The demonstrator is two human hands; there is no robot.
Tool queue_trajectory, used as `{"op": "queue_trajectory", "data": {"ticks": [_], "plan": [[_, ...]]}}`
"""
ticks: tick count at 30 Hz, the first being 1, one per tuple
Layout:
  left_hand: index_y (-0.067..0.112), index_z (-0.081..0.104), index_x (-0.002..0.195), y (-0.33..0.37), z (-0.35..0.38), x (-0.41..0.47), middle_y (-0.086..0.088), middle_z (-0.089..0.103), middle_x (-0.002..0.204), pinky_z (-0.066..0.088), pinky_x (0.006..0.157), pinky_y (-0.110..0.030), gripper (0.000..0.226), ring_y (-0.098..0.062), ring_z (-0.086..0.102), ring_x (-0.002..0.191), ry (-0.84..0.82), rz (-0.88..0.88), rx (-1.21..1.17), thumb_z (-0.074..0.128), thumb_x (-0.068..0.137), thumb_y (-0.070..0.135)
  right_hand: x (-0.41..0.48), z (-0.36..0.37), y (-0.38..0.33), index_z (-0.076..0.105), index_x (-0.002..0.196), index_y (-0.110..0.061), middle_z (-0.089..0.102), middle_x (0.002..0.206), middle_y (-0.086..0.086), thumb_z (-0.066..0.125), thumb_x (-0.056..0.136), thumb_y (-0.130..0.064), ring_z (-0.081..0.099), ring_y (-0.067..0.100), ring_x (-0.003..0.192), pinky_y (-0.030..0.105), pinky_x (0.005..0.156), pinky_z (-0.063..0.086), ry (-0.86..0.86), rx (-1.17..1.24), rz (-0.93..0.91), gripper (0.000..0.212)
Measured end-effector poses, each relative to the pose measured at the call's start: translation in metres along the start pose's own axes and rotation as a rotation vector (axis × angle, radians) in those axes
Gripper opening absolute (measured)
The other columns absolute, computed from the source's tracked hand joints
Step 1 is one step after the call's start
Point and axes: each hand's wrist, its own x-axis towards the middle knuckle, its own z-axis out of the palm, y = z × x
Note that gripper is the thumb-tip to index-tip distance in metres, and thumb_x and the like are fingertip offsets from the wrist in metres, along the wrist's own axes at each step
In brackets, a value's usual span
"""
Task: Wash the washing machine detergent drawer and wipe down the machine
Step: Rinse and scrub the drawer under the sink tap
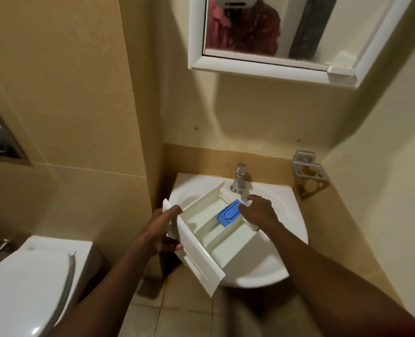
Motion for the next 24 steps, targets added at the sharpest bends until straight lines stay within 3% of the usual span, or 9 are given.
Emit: {"op": "queue_trajectory", "data": {"ticks": [4, 8, 11, 13, 16, 18, 21, 24], "plan": [[0.022, 0.043, 0.123, 0.0, 0.005, 0.01, -0.015, 0.048, 0.112, 0.059, 0.061, -0.047, 0.056, -0.045, 0.061, 0.095, 0.143, 0.001, -0.027, 0.072, 0.078, 0.037, 0.024, 0.015, 0.007, 0.052, 0.131, -0.01, 0.052, 0.134, 0.014, 0.063, 0.088, -0.035, 0.045, 0.03, 0.128, 0.036, 0.1, 0.04, 0.068, 0.092, -0.023, 0.052], [0.021, 0.044, 0.131, -0.002, 0.008, 0.019, -0.014, 0.05, 0.126, 0.058, 0.06, -0.049, 0.08, -0.038, 0.058, 0.102, 0.256, 0.009, -0.156, 0.081, 0.065, 0.046, 0.033, 0.031, 0.009, 0.041, 0.138, -0.007, 0.046, 0.137, 0.016, 0.068, 0.084, -0.042, 0.045, 0.033, 0.128, 0.038, 0.099, 0.042, -0.035, 0.298, 0.13, 0.07], [0.02, 0.043, 0.136, -0.002, 0.017, 0.024, -0.018, 0.049, 0.13, 0.057, 0.057, -0.048, 0.091, -0.039, 0.058, 0.103, 0.323, 0.025, -0.23, 0.084, 0.061, 0.051, 0.036, 0.05, 0.011, 0.048, 0.128, -0.006, 0.057, 0.123, 0.015, 0.071, 0.081, -0.035, 0.063, 0.03, 0.1, 0.036, 0.075, 0.057, -0.24, 0.547, 0.285, 0.06], [0.016, 0.042, 0.135, -0.002, 0.026, 0.02, -0.02, 0.048, 0.128, 0.057, 0.056, -0.048, 0.098, -0.044, 0.059, 0.104, 0.345, 0.024, -0.243, 0.087, 0.056, 0.052, 0.036, 0.061, 0.011, 0.056, 0.117, -0.005, 0.064, 0.106, 0.012, 0.069, 0.079, -0.023, 0.065, 0.025, 0.079, 0.033, 0.059, 0.056, -0.351, 0.655, 0.331, 0.044], [0.008, 0.037, 0.14, -0.007, 0.038, 0.012, -0.019, 0.05, 0.125, 0.06, 0.06, -0.054, 0.09, -0.041, 0.061, 0.098, 0.366, 0.028, -0.24, 0.084, 0.07, 0.043, 0.046, 0.066, 0.015, 0.058, 0.104, -0.007, 0.061, 0.094, 0.008, 0.062, 0.083, -0.011, 0.061, 0.022, 0.072, 0.034, 0.061, 0.056, -0.354, 0.567, 0.276, 0.021], [0.006, 0.034, 0.144, -0.011, 0.043, 0.005, -0.016, 0.056, 0.116, 0.061, 0.064, -0.052, 0.087, -0.038, 0.065, 0.09, 0.324, -0.013, -0.211, 0.077, 0.079, 0.043, 0.054, 0.065, 0.018, 0.061, 0.11, -0.006, 0.065, 0.104, 0.012, 0.057, 0.081, -0.008, 0.065, 0.028, 0.082, 0.037, 0.067, 0.058, -0.337, 0.491, 0.207, 0.029], [0.015, 0.041, 0.132, -0.008, 0.043, -0.013, -0.014, 0.054, 0.108, 0.06, 0.065, -0.049, 0.08, -0.044, 0.068, 0.092, 0.216, -0.152, -0.11, 0.071, 0.074, 0.062, 0.069, 0.058, 0.025, 0.058, 0.115, -0.006, 0.063, 0.113, 0.016, 0.053, 0.083, -0.007, 0.062, 0.032, 0.096, 0.03, 0.069, 0.05, -0.289, 0.275, 0.115, 0.033], [0.01, 0.052, 0.114, -0.002, 0.028, -0.018, -0.023, 0.066, 0.103, 0.057, 0.062, -0.04, 0.081, -0.037, 0.07, 0.077, 0.209, -0.165, 0.218, 0.056, 0.073, 0.08, 0.087, 0.054, 0.032, 0.059, 0.107, -0.004, 0.064, 0.104, 0.014, 0.057, 0.085, -0.01, 0.06, 0.028, 0.089, 0.029, 0.066, 0.048, -0.309, 0.166, 0.091, 0.023]]}}
